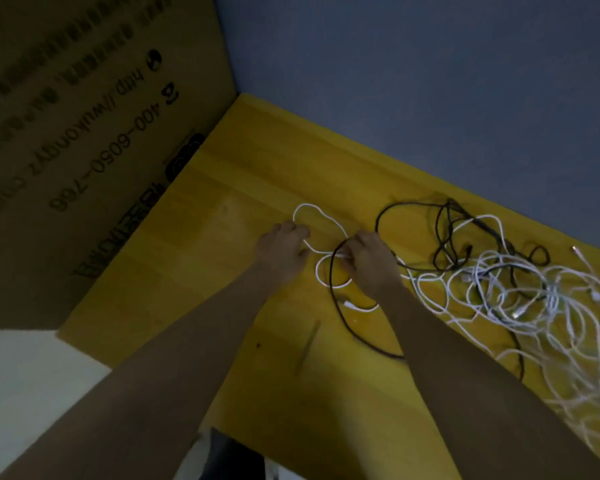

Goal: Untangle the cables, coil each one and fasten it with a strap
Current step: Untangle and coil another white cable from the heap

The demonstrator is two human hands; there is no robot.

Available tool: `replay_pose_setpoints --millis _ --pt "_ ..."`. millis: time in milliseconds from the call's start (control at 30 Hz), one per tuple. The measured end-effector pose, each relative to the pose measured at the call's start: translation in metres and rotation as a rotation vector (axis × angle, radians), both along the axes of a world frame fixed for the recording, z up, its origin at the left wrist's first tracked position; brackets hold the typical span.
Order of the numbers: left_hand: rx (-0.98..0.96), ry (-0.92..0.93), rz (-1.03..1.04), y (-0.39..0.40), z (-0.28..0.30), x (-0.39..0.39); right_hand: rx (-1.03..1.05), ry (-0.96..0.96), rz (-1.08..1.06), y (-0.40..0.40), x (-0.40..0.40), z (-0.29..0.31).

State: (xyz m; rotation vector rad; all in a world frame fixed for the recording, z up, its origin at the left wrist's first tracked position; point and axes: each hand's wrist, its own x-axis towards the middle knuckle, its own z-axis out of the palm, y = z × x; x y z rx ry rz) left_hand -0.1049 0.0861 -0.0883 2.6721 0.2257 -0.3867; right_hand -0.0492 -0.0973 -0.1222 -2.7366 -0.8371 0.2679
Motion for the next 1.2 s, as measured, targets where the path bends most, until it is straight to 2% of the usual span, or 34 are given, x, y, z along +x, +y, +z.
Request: replay_pose_setpoints --millis 100,267,367,433,533,567,667,733,767,833,900,967,1100,1200 --pt "-0.125 -0.030 -0.113 -0.002 0.002 0.002 0.205 0.142 -0.207 0.004 -0.017 0.018" --pt "-0.352 -0.047 -0.215 -0.023 0.012 0.001 0.691 0.195 -0.559 0.002 -0.044 0.052" --pt "-0.451 -0.112 -0.178 -0.037 0.018 -0.001 0.861 0.182 -0.660 -0.007 -0.056 0.062" --pt "-0.471 -0.104 -0.104 -0.045 0.017 -0.003 1.043 0.194 -0.728 -0.011 -0.062 0.062" --pt "-0.412 -0.087 -0.034 -0.049 0.004 -0.008 1.447 0.310 -0.842 -0.023 -0.070 0.061" --pt "-0.375 -0.078 -0.028 -0.050 0.000 -0.009 1.499 0.316 -0.860 -0.028 -0.071 0.061" --pt "-0.228 -0.117 -0.075 -0.051 -0.008 -0.013 1.495 0.333 -0.856 -0.037 -0.075 0.057" --pt "-0.224 -0.300 -0.137 -0.057 -0.007 -0.015 1.352 0.280 -0.834 -0.042 -0.078 0.048" --pt "-0.297 -0.380 -0.165 -0.062 -0.006 -0.016 1.251 0.226 -0.819 -0.045 -0.079 0.043" --pt "-0.482 -0.386 -0.191 -0.072 -0.003 -0.017 1.120 0.137 -0.793 -0.050 -0.081 0.034" --pt "-0.532 -0.309 -0.249 -0.081 -0.005 -0.016 1.126 0.114 -0.806 -0.051 -0.083 0.027" --pt "-0.541 -0.291 -0.300 -0.085 -0.014 -0.011 1.231 0.126 -0.833 -0.048 -0.082 0.020" --pt "-0.789 -0.265 -0.169 -0.085 -0.038 0.001 1.271 0.114 -0.774 -0.042 -0.080 -0.008" --pt "-0.939 -0.307 -0.077 -0.086 -0.040 0.009 1.120 0.189 -0.644 -0.037 -0.081 -0.023"
